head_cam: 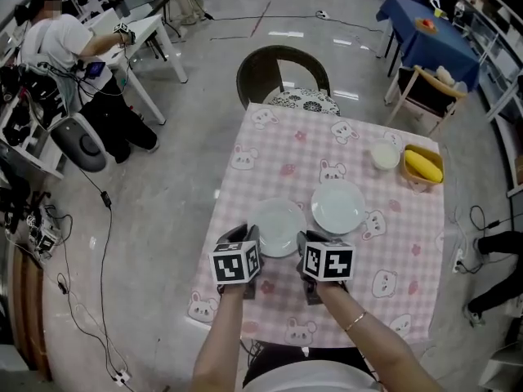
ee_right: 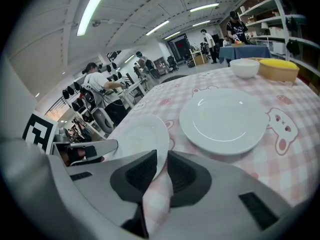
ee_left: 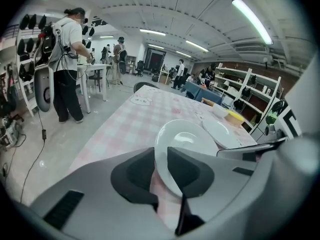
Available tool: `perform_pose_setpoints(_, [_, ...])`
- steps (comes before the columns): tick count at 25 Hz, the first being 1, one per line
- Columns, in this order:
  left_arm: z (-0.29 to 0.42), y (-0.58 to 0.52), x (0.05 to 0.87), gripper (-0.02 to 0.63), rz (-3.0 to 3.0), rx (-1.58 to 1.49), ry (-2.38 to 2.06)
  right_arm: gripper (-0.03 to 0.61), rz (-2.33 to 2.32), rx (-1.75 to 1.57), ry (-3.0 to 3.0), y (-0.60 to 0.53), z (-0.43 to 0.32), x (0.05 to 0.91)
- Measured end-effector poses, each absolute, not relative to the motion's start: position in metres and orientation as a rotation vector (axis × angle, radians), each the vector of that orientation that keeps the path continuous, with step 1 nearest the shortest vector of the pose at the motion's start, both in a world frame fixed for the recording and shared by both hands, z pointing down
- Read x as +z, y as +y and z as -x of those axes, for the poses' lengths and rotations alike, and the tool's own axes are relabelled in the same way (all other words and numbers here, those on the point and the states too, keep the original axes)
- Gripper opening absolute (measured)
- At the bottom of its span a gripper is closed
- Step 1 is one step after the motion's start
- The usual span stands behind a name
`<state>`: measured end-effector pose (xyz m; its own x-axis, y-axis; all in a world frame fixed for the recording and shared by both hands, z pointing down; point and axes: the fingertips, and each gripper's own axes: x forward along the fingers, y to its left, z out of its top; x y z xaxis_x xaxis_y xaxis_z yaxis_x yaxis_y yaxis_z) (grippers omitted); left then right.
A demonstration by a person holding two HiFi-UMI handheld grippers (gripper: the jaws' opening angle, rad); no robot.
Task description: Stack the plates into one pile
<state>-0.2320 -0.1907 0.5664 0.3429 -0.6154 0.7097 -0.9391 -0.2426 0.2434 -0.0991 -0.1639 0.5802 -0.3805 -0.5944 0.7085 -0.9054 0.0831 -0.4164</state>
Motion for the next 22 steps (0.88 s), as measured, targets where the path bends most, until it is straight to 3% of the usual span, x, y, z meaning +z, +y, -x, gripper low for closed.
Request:
perform_pose_setpoints(7, [0.203, -0.198, 0.532, 0.084, -2.068, 0.613, -1.322, 0.069, -1.567, 1.219, -2.029, -0.156, 0.074, 0.563])
perform_pose_setpoints(22, [0.059, -0.215, 0.512, 0.081, -2.269, 0.654, -1.083, 0.063, -1.865, 1.192, -1.918, -0.142, -0.056, 0.540])
